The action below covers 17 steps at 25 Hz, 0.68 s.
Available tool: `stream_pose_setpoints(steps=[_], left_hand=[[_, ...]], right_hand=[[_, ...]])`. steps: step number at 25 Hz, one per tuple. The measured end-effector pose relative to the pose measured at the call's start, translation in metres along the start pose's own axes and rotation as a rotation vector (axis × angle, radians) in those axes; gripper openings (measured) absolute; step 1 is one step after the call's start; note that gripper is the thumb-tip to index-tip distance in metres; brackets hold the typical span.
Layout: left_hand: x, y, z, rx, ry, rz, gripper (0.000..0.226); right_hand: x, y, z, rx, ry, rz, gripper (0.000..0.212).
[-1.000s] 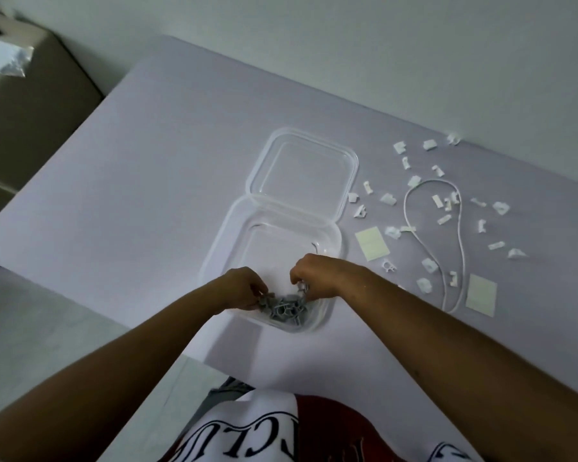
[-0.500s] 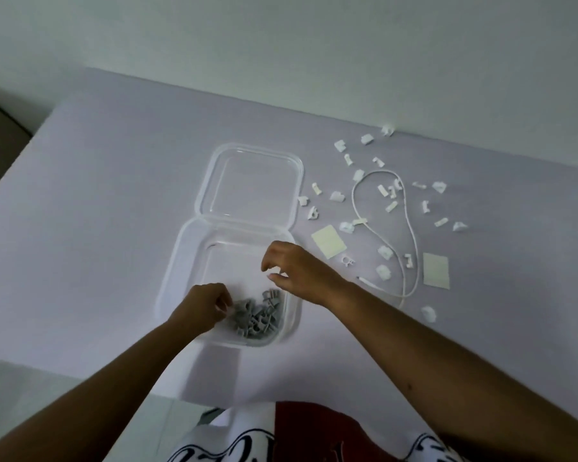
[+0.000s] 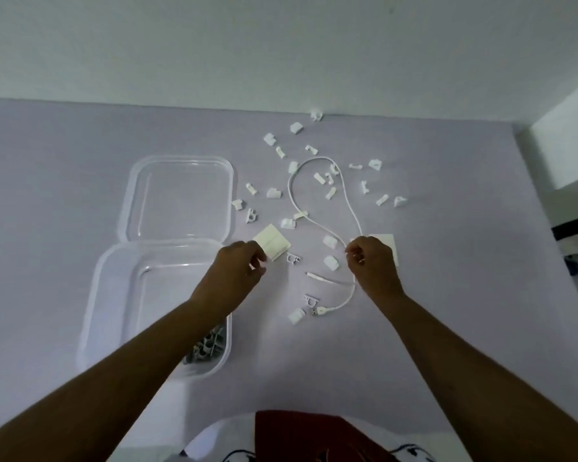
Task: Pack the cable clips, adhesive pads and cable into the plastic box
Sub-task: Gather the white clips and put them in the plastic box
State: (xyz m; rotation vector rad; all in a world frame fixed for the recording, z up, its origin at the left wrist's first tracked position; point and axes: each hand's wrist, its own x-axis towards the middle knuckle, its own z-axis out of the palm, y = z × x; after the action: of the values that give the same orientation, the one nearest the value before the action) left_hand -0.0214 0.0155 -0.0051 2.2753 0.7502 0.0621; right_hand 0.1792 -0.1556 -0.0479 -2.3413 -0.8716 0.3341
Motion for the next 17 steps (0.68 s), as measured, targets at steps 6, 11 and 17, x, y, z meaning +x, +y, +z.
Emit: stream_pose_setpoints(steps=[6, 11, 17], left_hand=[[0.006, 0.017, 0.087, 0.231, -0.338, -0.098, 0.047], [-0.008, 0.016, 0.120, 0.284, -0.298, -0.010, 0.042], [-0.013, 0.010, 0.112, -0.019, -0.106, -0.187, 0.018]], right_hand=[[-0.047, 0.061, -0.018, -0.164, -0.036, 0.103, 0.017], [-0.057, 0.075, -0.012, -0.202, -0.143, 0.069, 0.019], [-0.053, 0.074, -0.007, 0.044, -0.012, 0.078, 0.005]])
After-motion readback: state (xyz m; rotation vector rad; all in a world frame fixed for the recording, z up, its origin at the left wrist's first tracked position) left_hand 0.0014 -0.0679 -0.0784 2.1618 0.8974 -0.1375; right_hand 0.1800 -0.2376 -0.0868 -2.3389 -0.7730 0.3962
